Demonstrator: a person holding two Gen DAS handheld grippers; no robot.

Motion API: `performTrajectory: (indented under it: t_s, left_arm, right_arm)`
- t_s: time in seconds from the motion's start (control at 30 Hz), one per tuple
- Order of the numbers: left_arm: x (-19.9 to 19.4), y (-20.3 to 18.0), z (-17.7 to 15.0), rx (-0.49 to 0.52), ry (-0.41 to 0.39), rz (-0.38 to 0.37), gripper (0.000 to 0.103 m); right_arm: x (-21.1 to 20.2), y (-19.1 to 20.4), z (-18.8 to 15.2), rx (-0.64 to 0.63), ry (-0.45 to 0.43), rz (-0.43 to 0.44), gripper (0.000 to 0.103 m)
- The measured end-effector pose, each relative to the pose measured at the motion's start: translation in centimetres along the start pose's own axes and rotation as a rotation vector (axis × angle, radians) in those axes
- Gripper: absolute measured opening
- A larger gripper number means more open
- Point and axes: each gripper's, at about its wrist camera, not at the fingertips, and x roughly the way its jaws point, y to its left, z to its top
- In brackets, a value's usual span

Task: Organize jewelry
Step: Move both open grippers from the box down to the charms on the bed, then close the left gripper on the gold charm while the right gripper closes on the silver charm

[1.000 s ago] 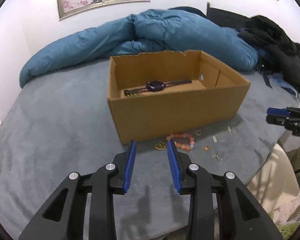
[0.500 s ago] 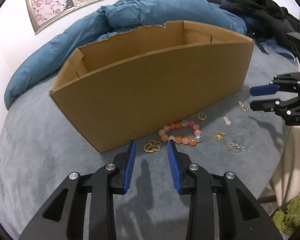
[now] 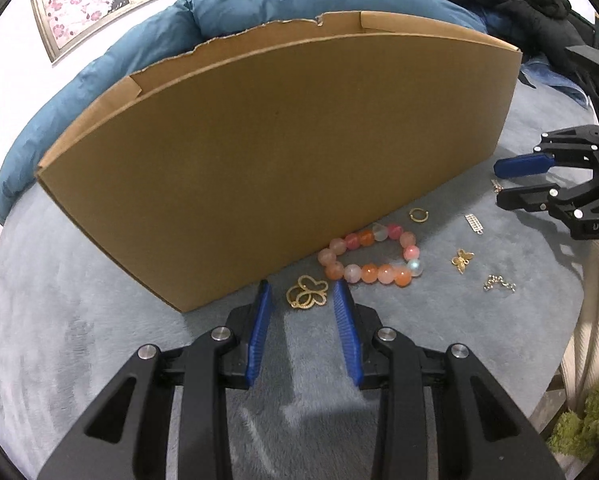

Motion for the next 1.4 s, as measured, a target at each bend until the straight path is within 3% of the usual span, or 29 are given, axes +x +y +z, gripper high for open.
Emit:
performTrajectory:
  t_s: [0.1, 0.33, 0.7, 1.07, 1.4]
  left_arm:
    - [0.5, 0.3, 0.2, -0.015, 0.003, -0.010, 0.031]
    - [0.6, 0.2, 0.3, 0.011, 0.008, -0.022, 0.016]
    - [-0.3, -0.1, -0.1, 0.012, 0.009, -0.008, 0.015]
    - [-2.2, 0.8, -1.6, -0.078, 0.033, -0.054, 0.015]
    - [-2.4, 0.5, -2.2, -0.069, 0.032, -0.039, 0.015]
  right_arm:
    - [0.3, -0.1, 0.2, 0.004, -0.002, 0.003, 0.033]
    - [0.5, -0.1, 0.5, 0.011, -0.004, 0.006, 0.033]
    - [0.6, -0.2, 0.2, 0.020, -0.007, 0.001, 0.033]
    - [0.5, -0.2, 0.1, 0.015, -0.007, -0.001, 0.033]
    - [0.1, 0.2, -0.5, -0.047, -0.019, -0.005, 0.035]
